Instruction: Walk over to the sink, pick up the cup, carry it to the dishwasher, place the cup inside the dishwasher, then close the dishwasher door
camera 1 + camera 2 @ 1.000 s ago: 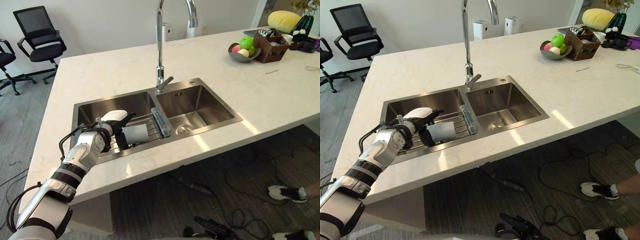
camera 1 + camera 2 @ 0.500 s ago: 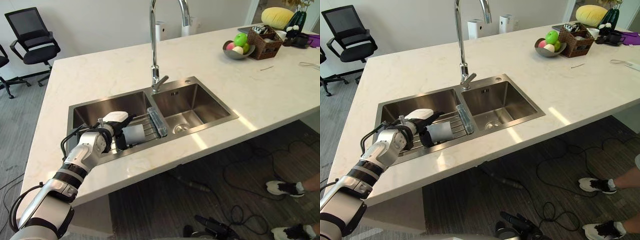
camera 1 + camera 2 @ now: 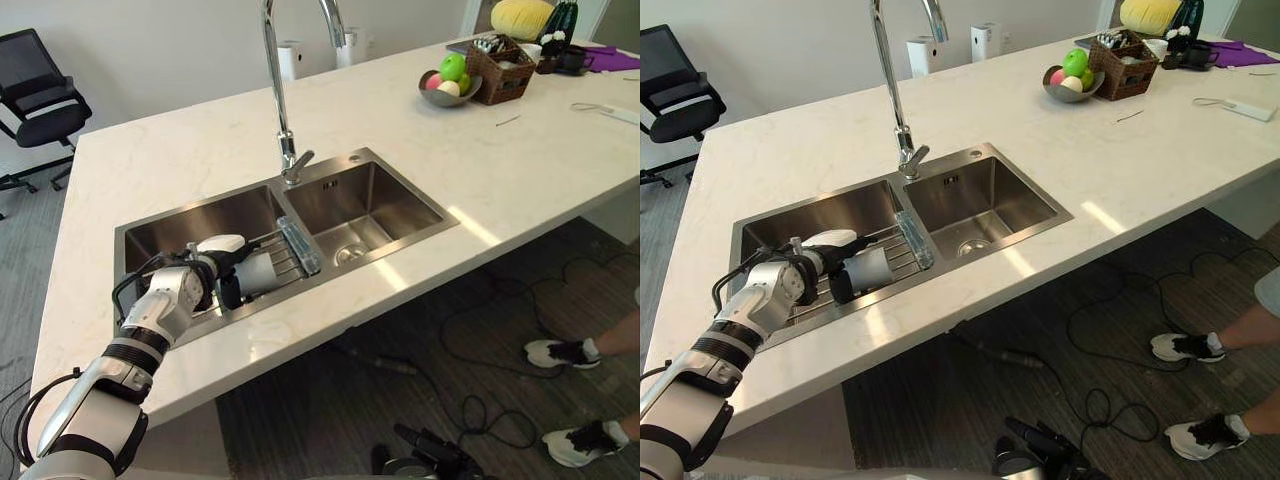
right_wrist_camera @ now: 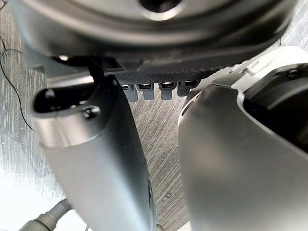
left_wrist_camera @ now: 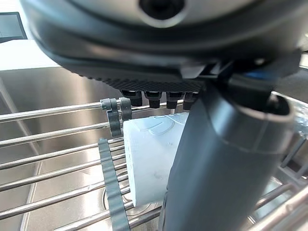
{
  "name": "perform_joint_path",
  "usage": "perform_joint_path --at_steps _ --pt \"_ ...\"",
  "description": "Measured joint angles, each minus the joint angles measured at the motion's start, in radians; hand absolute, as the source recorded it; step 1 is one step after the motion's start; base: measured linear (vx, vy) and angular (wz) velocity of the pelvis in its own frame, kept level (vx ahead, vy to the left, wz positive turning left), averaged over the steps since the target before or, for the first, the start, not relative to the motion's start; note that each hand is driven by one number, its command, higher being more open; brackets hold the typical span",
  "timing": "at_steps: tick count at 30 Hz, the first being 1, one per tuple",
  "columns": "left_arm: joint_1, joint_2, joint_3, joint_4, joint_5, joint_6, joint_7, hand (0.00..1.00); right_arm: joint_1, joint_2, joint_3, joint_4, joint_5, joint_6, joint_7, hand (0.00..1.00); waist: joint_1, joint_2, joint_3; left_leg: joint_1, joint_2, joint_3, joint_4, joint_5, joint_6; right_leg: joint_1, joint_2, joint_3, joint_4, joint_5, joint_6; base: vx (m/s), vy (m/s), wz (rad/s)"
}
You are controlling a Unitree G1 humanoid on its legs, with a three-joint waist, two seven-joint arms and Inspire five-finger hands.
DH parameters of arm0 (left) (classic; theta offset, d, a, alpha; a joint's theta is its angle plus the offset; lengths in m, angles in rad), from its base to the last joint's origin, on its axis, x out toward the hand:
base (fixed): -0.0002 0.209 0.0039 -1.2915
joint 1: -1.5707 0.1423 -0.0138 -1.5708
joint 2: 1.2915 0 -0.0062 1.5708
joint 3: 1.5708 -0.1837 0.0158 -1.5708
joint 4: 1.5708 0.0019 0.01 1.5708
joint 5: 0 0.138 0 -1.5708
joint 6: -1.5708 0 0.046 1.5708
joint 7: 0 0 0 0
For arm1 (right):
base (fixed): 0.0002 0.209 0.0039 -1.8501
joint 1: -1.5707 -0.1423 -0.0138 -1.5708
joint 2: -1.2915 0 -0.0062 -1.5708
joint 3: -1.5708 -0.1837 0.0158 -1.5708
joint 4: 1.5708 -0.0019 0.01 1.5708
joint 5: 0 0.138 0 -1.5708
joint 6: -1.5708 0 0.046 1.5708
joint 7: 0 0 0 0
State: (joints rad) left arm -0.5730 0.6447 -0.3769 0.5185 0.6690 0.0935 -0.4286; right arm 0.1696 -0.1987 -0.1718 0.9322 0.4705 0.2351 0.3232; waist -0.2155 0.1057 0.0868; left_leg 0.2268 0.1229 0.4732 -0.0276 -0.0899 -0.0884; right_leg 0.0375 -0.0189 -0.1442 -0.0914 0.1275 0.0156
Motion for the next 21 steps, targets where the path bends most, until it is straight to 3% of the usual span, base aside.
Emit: perform_joint_path --at_steps 8,13,14,21 --pt "-0.017 0.0 0.008 0.004 -0.004 0.032 -0.083 1.0 0.0 -0.008 0.0 -0.005 -0.003 0.001 0.011 1.0 -0.008 0.009 0.005 0.001 0.001 0.002 0.004 -0.002 -0.002 0.0 0.001 0.003 0.0 0.0 0.0 -0.04 -0.011 -0.01" --pt "-0.025 0.0 0.056 0.035 -0.05 0.081 -0.166 1.0 0.0 -0.015 -0.003 -0.015 -0.005 0.004 0.021 1.0 -0.02 0.02 0.011 0.0 0.003 0.002 0.004 -0.003 -0.003 0.001 0.003 0.0 0.0 0.0 0.0 -0.02 -0.007 0.0" --pt "-0.027 0.0 0.056 0.035 -0.052 0.082 -0.17 0.0 0.0 -0.015 -0.003 -0.015 -0.005 0.005 0.021 1.0 -0.02 0.02 0.012 0.0 0.004 0.001 0.004 -0.003 -0.003 0.001 0.003 -0.001 0.0 0.0 0.0 0.0 0.0 0.0" --pt "-0.027 -0.002 0.077 0.046 -0.057 0.076 -0.172 0.0 0.0 -0.016 -0.003 -0.015 -0.007 0.006 0.023 1.0 -0.02 0.02 0.012 0.001 0.004 -0.003 0.004 -0.003 -0.003 0.003 0.003 -0.007 -0.001 0.0 0.001 -0.01 -0.003 0.01"
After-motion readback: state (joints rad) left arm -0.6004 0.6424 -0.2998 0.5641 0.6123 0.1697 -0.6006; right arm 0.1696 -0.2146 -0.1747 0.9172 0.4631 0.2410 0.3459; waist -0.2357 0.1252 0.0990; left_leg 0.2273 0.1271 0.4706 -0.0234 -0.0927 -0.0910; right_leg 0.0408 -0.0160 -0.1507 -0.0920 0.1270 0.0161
